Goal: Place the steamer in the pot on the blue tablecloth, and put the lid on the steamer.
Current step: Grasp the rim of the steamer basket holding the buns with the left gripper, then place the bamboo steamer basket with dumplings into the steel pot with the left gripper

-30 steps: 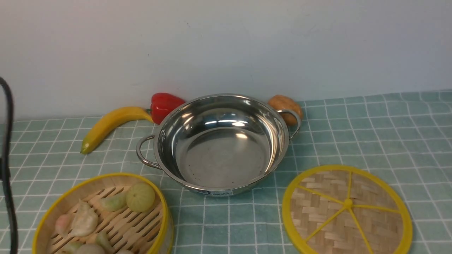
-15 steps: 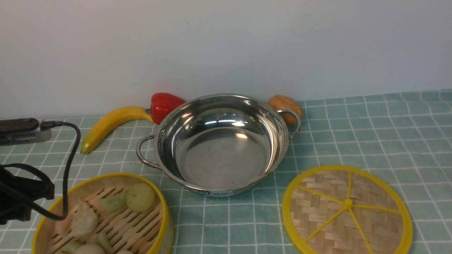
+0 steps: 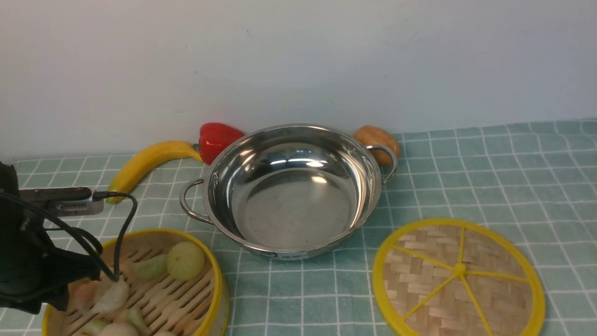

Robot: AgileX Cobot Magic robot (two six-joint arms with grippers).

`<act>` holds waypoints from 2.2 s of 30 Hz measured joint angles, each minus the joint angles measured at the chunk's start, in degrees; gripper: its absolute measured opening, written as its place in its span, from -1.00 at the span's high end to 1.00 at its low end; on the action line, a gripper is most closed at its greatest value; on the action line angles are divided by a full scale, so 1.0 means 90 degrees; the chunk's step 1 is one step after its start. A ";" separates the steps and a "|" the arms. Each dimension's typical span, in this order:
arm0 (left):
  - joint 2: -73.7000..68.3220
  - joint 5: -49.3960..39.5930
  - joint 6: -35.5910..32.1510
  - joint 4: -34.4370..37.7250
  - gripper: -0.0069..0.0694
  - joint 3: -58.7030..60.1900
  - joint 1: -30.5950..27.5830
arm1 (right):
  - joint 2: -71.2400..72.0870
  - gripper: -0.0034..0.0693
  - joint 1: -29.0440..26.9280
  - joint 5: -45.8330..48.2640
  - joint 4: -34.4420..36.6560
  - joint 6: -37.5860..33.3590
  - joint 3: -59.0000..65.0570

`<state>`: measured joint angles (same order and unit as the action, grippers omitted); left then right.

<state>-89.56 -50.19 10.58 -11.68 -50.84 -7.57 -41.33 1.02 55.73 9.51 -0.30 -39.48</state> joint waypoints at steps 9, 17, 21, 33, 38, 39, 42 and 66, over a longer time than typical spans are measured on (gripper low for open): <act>-0.0192 0.0158 -0.0007 0.0080 0.18 -0.0008 -0.0516 | 0.0000 0.24 0.0000 -0.0012 0.0006 0.0000 0.0000; -0.0205 0.0302 -0.0664 0.0746 0.18 -0.0010 -0.0707 | 0.0000 0.24 0.0000 -0.0060 0.0025 0.0000 0.0000; -0.0289 0.0350 -0.0787 0.0872 0.18 -0.0010 -0.0707 | 0.0000 0.24 0.0000 -0.0060 0.0025 0.0000 0.0000; -0.0881 0.0448 -0.0787 0.0808 0.56 -0.0010 -0.0707 | 0.0000 0.24 0.0000 -0.0114 0.0031 0.0000 0.0000; -0.0886 0.0441 -0.0834 0.0721 0.72 -0.0010 -0.0707 | 0.0000 0.24 0.0000 -0.0109 0.0031 0.0033 0.0000; -0.0886 0.0428 -0.0834 0.0702 0.72 -0.0010 -0.0707 | 0.0000 0.24 0.0000 -0.0109 0.0031 0.0033 0.0000; -0.0843 0.0408 -0.0834 0.0675 0.72 -0.0016 -0.0707 | 0.0000 0.24 0.0000 -0.0115 0.0043 0.0033 0.0000; -0.0532 -0.2241 -0.2182 0.1201 0.72 -0.4855 -0.1057 | 0.0000 0.24 0.0000 -0.0115 0.0094 0.0033 0.0000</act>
<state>-94.35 -70.36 -9.06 -0.87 -94.53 -17.08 -41.33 1.02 54.70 10.35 0.00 -39.48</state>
